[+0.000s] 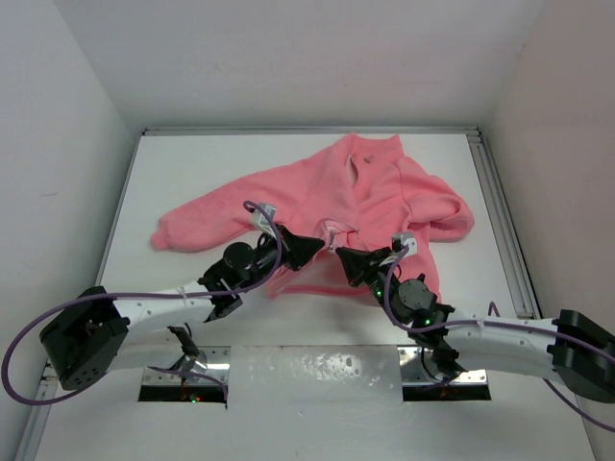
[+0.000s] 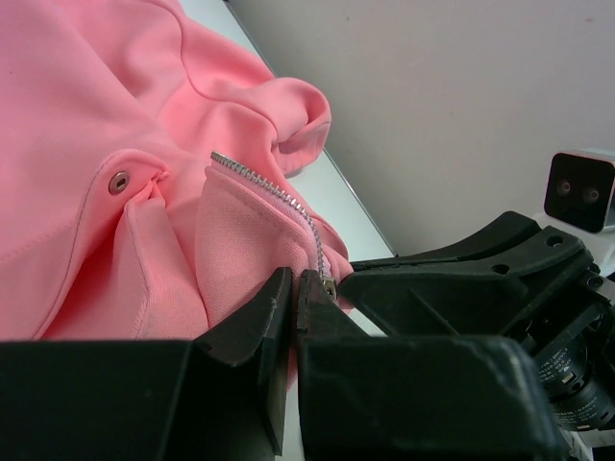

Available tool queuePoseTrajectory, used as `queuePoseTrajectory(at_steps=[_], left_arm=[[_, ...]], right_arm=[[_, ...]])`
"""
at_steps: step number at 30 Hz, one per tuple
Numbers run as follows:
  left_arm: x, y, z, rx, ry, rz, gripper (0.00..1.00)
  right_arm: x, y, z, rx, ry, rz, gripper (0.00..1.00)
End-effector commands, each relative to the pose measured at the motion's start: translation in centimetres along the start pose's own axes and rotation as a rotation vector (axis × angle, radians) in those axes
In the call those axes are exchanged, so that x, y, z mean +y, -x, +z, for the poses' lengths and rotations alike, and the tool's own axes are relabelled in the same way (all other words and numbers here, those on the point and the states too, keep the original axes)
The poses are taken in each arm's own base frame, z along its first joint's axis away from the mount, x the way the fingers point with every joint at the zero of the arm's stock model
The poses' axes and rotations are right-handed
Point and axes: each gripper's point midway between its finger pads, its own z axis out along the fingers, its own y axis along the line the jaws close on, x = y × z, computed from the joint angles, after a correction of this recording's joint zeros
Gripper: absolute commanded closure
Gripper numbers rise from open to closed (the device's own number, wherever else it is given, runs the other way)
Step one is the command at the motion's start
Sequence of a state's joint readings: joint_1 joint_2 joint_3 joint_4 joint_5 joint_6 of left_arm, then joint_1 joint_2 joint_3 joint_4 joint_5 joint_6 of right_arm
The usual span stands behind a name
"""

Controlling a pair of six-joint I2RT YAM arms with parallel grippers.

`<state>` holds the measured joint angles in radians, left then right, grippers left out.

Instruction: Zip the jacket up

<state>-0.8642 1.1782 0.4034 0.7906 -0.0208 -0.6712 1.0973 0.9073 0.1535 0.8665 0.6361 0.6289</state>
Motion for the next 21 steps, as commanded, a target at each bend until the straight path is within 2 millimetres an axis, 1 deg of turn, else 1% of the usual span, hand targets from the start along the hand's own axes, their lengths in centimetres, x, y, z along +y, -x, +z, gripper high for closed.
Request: queuePoseTrajectory(at_steps=[1,13,21], left_arm=[[-1.6,1.3,-0.2,-0.051,-0.062,-0.009,1.00],[-2.4,0.6,-0.2,-0.023,-0.101,-0.017,1.00],[-2.3,0.1,0.0,-0.012,-0.091,-0.016,1.00]], right_arm=[[1.9,2.3,0.1,-0.074,0.059,0.070,1.00],[1.9,3.0,0.3,-0.094,0.051,0.055,1.00],[2.6,4.0,0.7,-0.121,0.061,0.049,1.00]])
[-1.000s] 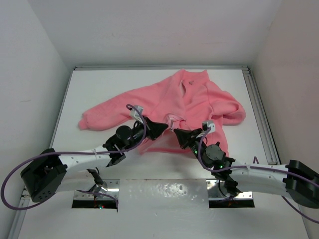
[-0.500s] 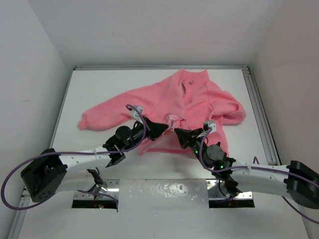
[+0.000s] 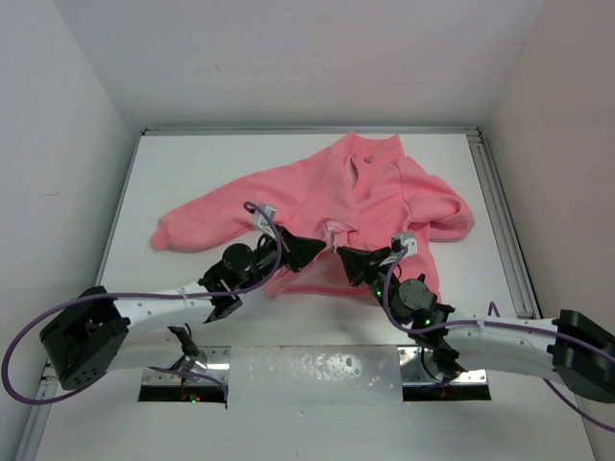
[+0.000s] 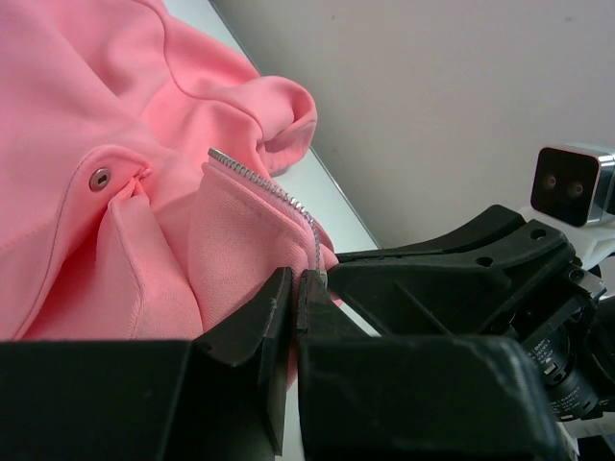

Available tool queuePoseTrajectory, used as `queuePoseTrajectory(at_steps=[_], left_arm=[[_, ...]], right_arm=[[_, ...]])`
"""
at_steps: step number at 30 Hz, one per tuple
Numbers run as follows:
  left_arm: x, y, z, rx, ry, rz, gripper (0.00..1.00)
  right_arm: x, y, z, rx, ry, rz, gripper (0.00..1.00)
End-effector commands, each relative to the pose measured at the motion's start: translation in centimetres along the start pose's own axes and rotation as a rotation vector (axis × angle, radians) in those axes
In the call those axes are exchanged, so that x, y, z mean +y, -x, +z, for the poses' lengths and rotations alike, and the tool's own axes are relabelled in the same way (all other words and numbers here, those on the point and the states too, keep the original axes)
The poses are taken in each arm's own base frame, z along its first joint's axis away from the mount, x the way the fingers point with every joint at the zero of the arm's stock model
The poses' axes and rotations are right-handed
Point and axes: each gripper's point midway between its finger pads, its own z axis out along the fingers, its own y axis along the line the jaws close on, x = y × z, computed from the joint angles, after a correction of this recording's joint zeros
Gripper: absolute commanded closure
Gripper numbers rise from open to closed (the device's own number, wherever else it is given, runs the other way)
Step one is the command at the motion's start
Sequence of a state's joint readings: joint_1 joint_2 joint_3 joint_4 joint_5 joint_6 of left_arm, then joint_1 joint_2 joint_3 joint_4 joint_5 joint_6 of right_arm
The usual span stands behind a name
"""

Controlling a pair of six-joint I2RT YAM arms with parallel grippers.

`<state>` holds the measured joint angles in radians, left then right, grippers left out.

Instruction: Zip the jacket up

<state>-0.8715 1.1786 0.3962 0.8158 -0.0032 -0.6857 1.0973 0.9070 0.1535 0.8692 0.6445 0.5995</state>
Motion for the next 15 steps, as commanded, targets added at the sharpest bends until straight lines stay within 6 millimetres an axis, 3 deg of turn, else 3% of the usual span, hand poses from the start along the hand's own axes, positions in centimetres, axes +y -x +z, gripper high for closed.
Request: queuePoseTrajectory(at_steps=[1,15], left_arm=[[-1.5,0.4,0.1,-0.020,-0.055,-0.001,1.00],[-0.6,-0.2,1.0,0.018,0.037,0.019,1.00]], right_arm=[[2.7,3.9,0.7,-0.114,0.063,0.071,1.00],[3.0,3.6,1.1,-0.089,0.060,0.033,1.00]])
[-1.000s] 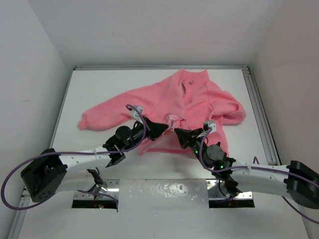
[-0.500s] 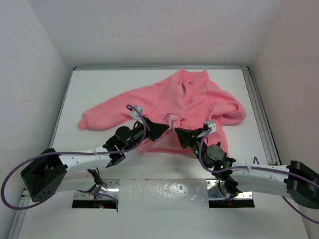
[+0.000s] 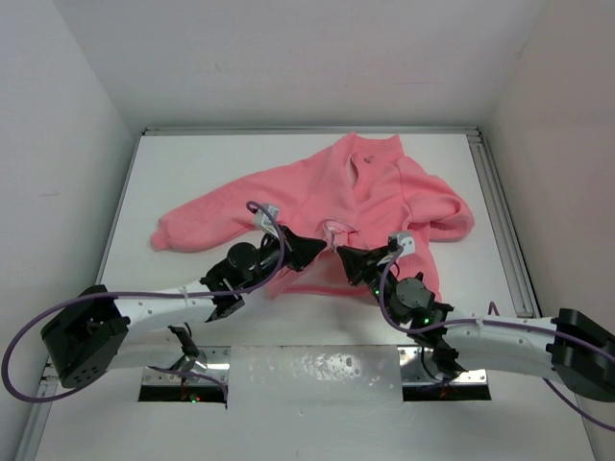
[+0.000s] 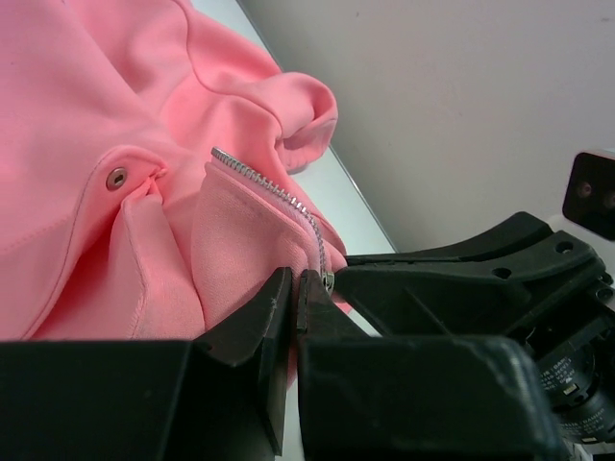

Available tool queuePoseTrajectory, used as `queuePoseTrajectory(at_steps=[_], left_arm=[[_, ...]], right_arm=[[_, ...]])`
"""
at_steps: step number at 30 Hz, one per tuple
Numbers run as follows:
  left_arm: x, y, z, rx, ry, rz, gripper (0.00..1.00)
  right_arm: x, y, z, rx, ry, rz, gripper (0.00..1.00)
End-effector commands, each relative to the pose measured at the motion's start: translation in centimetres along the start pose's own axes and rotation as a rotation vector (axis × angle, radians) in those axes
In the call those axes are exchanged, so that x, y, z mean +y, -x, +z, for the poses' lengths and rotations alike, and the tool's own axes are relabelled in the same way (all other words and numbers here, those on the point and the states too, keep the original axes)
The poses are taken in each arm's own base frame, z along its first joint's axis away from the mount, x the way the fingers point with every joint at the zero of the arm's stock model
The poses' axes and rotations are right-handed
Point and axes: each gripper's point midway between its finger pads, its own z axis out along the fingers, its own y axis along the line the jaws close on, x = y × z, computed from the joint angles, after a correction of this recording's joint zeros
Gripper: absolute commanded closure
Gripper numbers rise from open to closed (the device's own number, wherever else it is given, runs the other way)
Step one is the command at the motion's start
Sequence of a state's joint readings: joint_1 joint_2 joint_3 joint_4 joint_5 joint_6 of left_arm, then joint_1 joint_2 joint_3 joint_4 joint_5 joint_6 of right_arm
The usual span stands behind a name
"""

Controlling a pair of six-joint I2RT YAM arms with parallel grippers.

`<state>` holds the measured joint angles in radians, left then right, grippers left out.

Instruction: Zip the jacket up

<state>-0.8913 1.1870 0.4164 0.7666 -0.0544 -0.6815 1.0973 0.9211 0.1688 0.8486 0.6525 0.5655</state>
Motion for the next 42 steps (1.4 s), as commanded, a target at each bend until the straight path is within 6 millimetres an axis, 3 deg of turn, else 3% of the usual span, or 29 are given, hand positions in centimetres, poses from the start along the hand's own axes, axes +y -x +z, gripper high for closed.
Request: queuePoseTrajectory(at_steps=[1,25,42], left_arm=[[-1.2,0.4,0.7,0.010,-0.006,0.016,1.00],[-1.5,-0.7,-0.2,0.020,0.064,0.121,1.00],[-1.0,-1.3,-0.6,0.028,0.124,0.162,1.00]], right_arm=[[3.2,4.0,0.8,-0.098,0.076,0.077,1.00],[3.7,4.0,1.1,0.008,0.027,0.077,1.00],[4.1,2.6,0.5,0.103,0.034,0.105,1.00]])
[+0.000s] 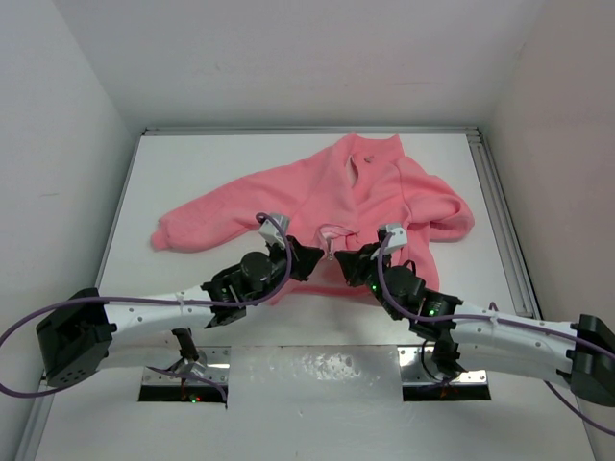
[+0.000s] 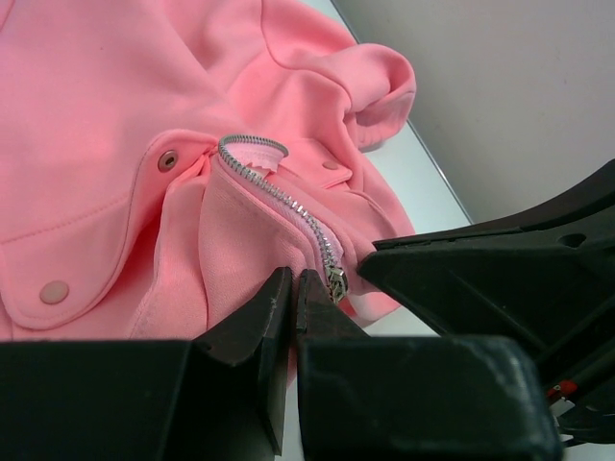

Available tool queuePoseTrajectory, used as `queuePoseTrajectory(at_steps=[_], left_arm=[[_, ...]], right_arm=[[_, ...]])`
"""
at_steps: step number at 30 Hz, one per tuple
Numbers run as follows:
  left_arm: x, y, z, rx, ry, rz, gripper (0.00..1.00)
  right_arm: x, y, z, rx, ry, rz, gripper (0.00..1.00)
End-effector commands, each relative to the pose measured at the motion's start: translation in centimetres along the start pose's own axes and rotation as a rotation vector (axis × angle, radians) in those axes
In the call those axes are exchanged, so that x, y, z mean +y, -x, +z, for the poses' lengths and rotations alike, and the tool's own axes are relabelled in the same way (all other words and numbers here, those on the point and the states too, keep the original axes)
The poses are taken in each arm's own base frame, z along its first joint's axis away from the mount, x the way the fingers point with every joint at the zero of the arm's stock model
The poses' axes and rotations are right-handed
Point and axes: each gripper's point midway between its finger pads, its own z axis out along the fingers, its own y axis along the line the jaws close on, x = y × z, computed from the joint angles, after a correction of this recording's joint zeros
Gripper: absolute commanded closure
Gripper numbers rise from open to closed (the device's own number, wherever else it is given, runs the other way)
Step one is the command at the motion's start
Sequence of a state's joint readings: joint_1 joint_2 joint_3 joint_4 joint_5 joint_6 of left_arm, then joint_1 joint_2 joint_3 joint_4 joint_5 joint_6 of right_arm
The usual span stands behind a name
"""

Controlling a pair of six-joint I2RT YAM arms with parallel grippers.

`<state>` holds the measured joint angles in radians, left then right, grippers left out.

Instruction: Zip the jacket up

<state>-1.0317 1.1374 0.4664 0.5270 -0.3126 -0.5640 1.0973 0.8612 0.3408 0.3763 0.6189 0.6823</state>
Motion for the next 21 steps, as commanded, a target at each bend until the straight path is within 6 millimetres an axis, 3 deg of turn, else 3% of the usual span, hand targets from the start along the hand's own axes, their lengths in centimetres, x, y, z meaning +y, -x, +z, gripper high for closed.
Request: queuePoseTrajectory(at_steps=[1,10,21], left_arm=[[-2.0,0.8,0.0,-0.009,-0.046,0.010,1.00],[-2.3,0.5,-0.2,-0.004,-0.057,0.015,1.00],[-5.0,0.3,-1.8,0.021,-0.207,-0.079,1.00]], right_arm=[[3.6,3.9,-0.3,-0.082,0.112,0.124,1.00],[3.7,3.6,-0.3,-0.055,0.101,0.147,1.00],[2.6,3.9,0.0,-0.137,0.082,0.176,1.00]])
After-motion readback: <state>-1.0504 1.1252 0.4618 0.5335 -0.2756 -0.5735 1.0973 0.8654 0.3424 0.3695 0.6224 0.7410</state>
